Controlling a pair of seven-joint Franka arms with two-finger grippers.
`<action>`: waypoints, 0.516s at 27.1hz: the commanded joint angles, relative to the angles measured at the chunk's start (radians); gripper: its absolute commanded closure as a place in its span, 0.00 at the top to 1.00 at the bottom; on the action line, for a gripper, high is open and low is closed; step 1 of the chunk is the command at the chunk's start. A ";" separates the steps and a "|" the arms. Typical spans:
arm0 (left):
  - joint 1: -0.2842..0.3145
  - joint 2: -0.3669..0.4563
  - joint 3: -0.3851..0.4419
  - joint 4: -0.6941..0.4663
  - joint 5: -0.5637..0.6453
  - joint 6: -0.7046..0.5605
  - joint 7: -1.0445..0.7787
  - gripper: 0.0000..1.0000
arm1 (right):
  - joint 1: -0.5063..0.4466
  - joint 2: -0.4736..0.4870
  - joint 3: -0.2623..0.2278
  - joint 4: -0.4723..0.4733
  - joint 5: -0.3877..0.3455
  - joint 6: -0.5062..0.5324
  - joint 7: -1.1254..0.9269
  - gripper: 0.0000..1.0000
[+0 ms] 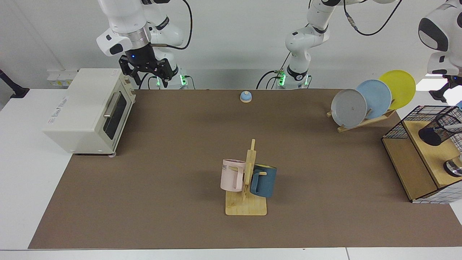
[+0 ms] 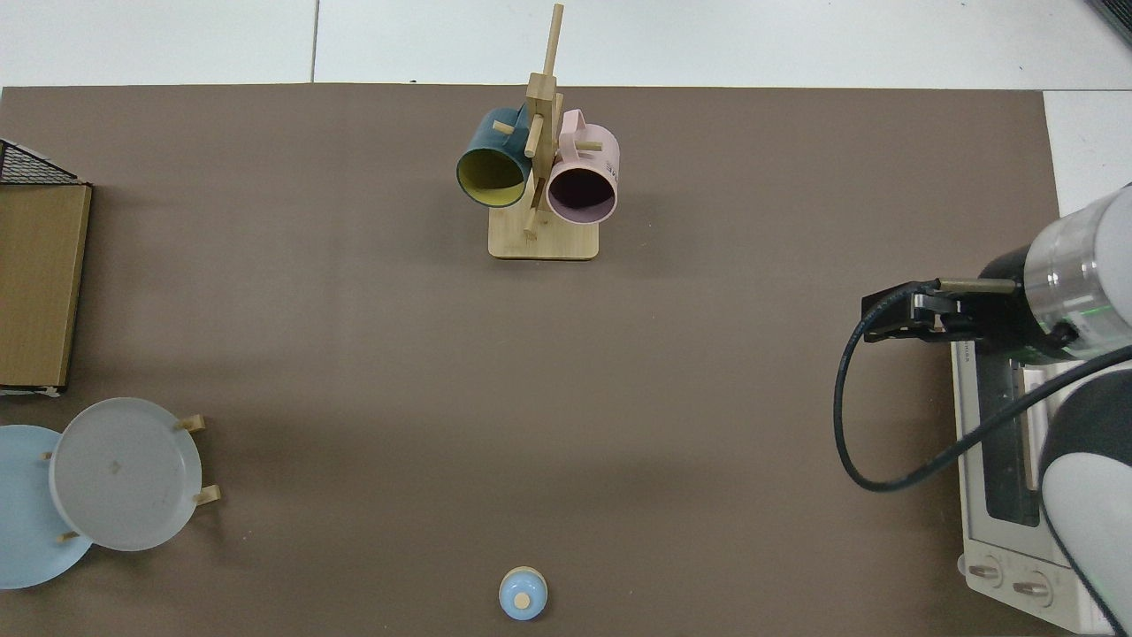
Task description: Put markers into pen holder
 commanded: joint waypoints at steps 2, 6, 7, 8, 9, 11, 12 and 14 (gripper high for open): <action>-0.001 -0.028 0.002 -0.007 -0.037 -0.012 -0.001 0.99 | -0.024 0.051 0.012 0.081 -0.004 -0.034 -0.010 1.00; -0.001 -0.037 0.002 -0.007 -0.043 -0.021 -0.002 0.99 | -0.025 0.053 0.014 0.078 -0.007 -0.014 -0.018 1.00; -0.001 -0.037 0.002 -0.007 -0.047 -0.025 -0.004 0.99 | -0.027 0.051 0.014 0.077 -0.003 -0.005 -0.023 1.00; -0.001 -0.039 0.002 -0.007 -0.052 -0.026 -0.005 0.99 | -0.034 0.048 0.012 0.075 -0.002 0.002 -0.021 1.00; -0.002 -0.042 0.002 -0.007 -0.055 -0.026 -0.007 0.99 | -0.040 0.043 0.014 0.072 -0.004 0.003 -0.024 1.00; -0.002 -0.047 0.002 -0.007 -0.060 -0.026 -0.008 0.99 | -0.045 0.042 0.014 0.064 0.007 0.009 -0.017 1.00; -0.002 -0.048 0.002 -0.007 -0.060 -0.026 -0.008 0.99 | -0.045 0.040 0.012 0.064 0.001 0.013 -0.014 1.00; -0.002 -0.056 0.002 -0.007 -0.060 -0.026 -0.008 0.99 | -0.050 0.042 0.012 0.063 0.008 0.018 -0.012 1.00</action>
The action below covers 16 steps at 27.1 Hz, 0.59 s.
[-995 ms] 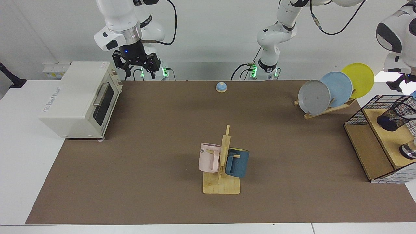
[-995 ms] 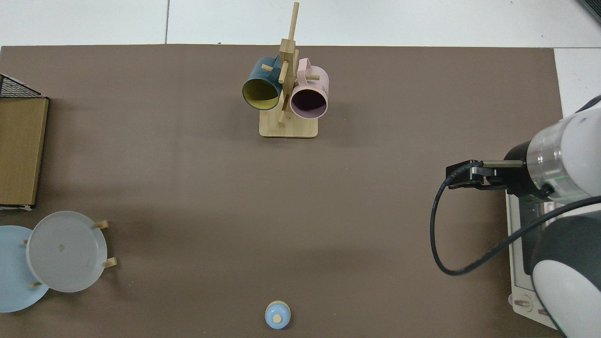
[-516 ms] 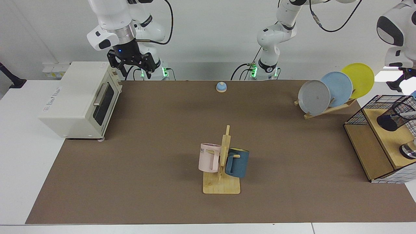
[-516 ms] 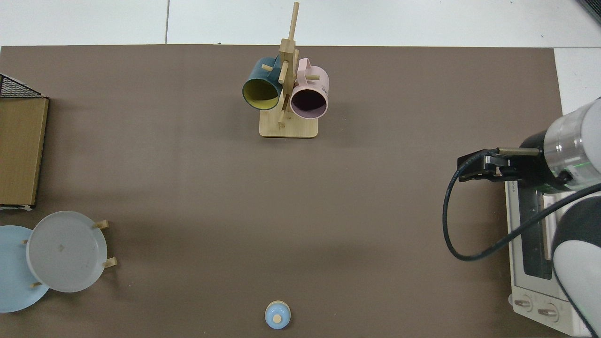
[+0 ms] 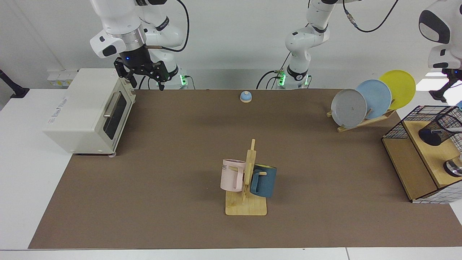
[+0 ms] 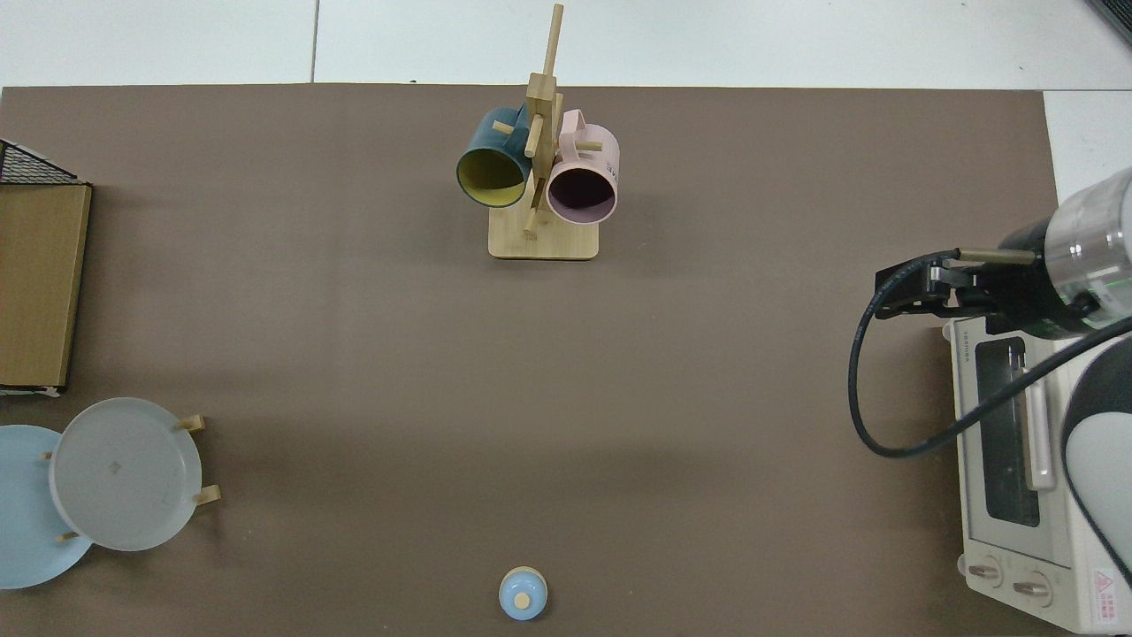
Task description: Put markers into pen holder
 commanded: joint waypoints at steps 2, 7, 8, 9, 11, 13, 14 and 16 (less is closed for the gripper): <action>-0.002 -0.030 0.002 -0.007 -0.026 -0.016 -0.011 0.99 | -0.032 0.005 0.014 0.011 0.011 0.015 -0.014 1.00; 0.002 -0.030 0.002 -0.006 -0.063 -0.001 -0.021 1.00 | -0.026 0.004 0.014 0.008 0.011 0.015 -0.014 1.00; 0.004 -0.030 0.002 -0.006 -0.073 -0.001 -0.032 1.00 | -0.026 0.004 0.014 0.008 0.011 0.015 -0.014 1.00; 0.004 -0.030 0.002 -0.007 -0.081 -0.001 -0.041 1.00 | -0.027 0.004 0.014 0.008 0.011 0.015 -0.014 1.00; -0.001 -0.030 0.002 -0.006 -0.089 -0.004 -0.060 1.00 | -0.029 0.004 0.014 0.008 0.011 0.015 -0.014 1.00; -0.002 -0.030 0.002 -0.007 -0.089 -0.004 -0.071 1.00 | -0.030 0.004 0.014 0.008 0.011 0.015 -0.014 1.00; -0.002 -0.030 0.002 -0.006 -0.090 -0.002 -0.077 1.00 | -0.030 0.004 0.014 0.008 0.011 0.015 -0.014 1.00; -0.002 -0.029 0.000 -0.007 -0.090 0.002 -0.081 1.00 | -0.030 0.004 0.014 0.008 0.011 0.015 -0.014 1.00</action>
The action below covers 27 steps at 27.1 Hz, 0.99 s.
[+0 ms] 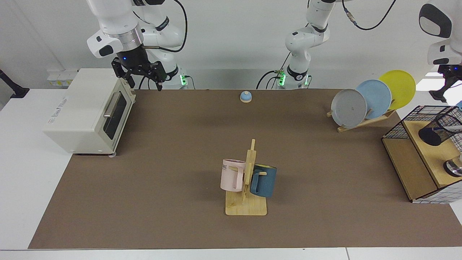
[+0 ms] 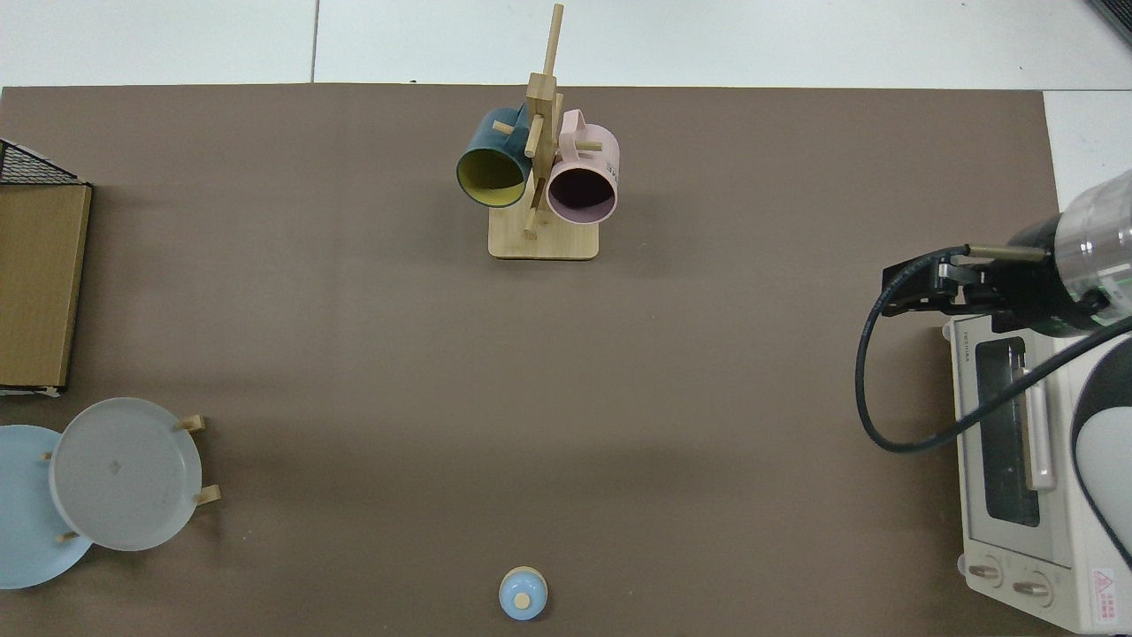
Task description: Put markers into pen holder
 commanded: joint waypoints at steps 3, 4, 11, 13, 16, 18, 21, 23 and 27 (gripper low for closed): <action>-0.002 -0.012 0.001 -0.006 -0.043 0.002 -0.032 1.00 | -0.021 0.004 0.012 0.007 0.010 0.013 -0.014 1.00; -0.002 -0.012 0.002 -0.006 -0.054 0.002 -0.034 1.00 | -0.021 0.004 0.012 0.007 0.010 0.013 -0.014 1.00; -0.009 -0.015 -0.008 -0.007 -0.079 0.003 -0.098 1.00 | -0.021 0.004 0.012 0.007 0.010 0.013 -0.014 1.00; -0.019 -0.016 -0.003 -0.006 -0.112 0.002 -0.123 1.00 | -0.021 0.004 0.012 0.007 0.010 0.013 -0.014 1.00; -0.113 -0.024 0.080 -0.006 -0.195 -0.012 -0.186 1.00 | -0.021 0.004 0.012 0.007 0.010 0.013 -0.014 1.00; -0.172 -0.035 0.155 -0.009 -0.227 -0.011 -0.250 1.00 | -0.021 0.004 0.012 0.007 0.010 0.013 -0.014 1.00; -0.254 -0.041 0.252 -0.013 -0.298 -0.012 -0.331 1.00 | -0.021 0.004 0.012 0.007 0.010 0.013 -0.014 1.00; -0.285 -0.042 0.292 -0.015 -0.364 -0.020 -0.367 1.00 | -0.021 0.004 0.012 0.007 0.010 0.013 -0.014 1.00; -0.320 -0.076 0.326 -0.023 -0.459 -0.092 -0.465 1.00 | -0.021 0.004 0.012 0.007 0.010 0.013 -0.014 1.00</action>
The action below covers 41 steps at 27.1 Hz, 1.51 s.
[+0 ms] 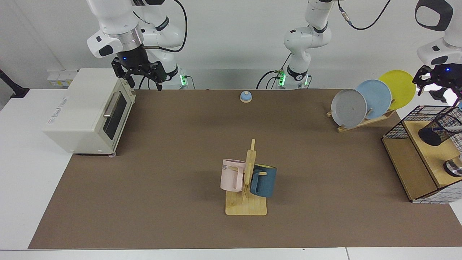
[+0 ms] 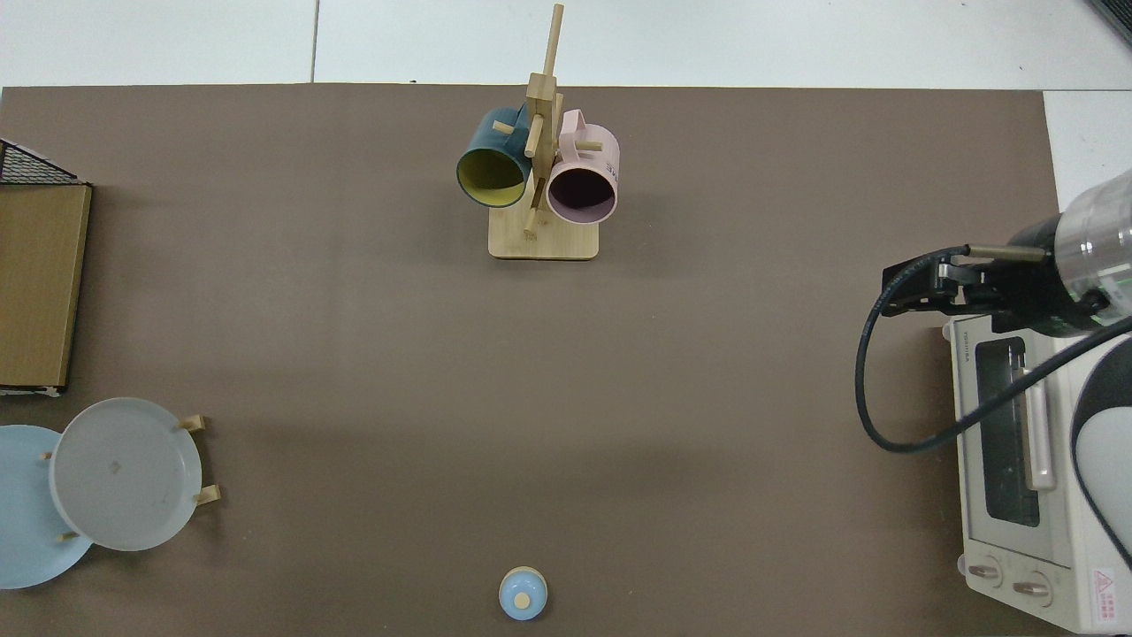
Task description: Put markers into pen holder
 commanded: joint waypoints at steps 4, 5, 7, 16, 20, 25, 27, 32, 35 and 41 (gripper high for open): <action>-0.099 -0.079 0.059 -0.029 -0.094 -0.187 -0.306 1.00 | -0.021 0.004 0.012 0.007 0.010 0.013 -0.014 1.00; -0.110 -0.084 0.059 -0.029 -0.096 -0.203 -0.356 1.00 | -0.021 0.004 0.012 0.007 0.010 0.013 -0.014 1.00; -0.133 -0.099 0.058 -0.032 -0.100 -0.229 -0.454 1.00 | -0.021 0.004 0.012 0.007 0.010 0.013 -0.014 1.00; -0.150 -0.131 0.052 -0.058 -0.200 -0.298 -0.767 1.00 | -0.021 0.004 0.012 0.007 0.010 0.013 -0.014 1.00; -0.139 -0.133 0.042 -0.059 -0.234 -0.296 -0.801 1.00 | -0.021 0.004 0.012 0.007 0.010 0.013 -0.014 1.00; -0.139 -0.131 0.038 -0.059 -0.237 -0.289 -0.822 1.00 | -0.021 0.004 0.012 0.007 0.010 0.013 -0.014 1.00; -0.141 -0.133 0.036 -0.059 -0.237 -0.298 -0.824 1.00 | -0.019 0.004 0.012 0.007 0.010 0.013 -0.014 1.00; -0.145 -0.136 0.029 -0.065 -0.238 -0.309 -0.830 1.00 | -0.021 0.004 0.012 0.007 0.010 0.013 -0.014 1.00; -0.148 -0.163 0.022 -0.102 -0.238 -0.315 -0.835 1.00 | -0.021 0.004 0.012 0.007 0.010 0.013 -0.014 1.00; -0.151 -0.177 0.013 -0.119 -0.238 -0.304 -0.839 1.00 | -0.021 0.004 0.012 0.007 0.010 0.013 -0.014 1.00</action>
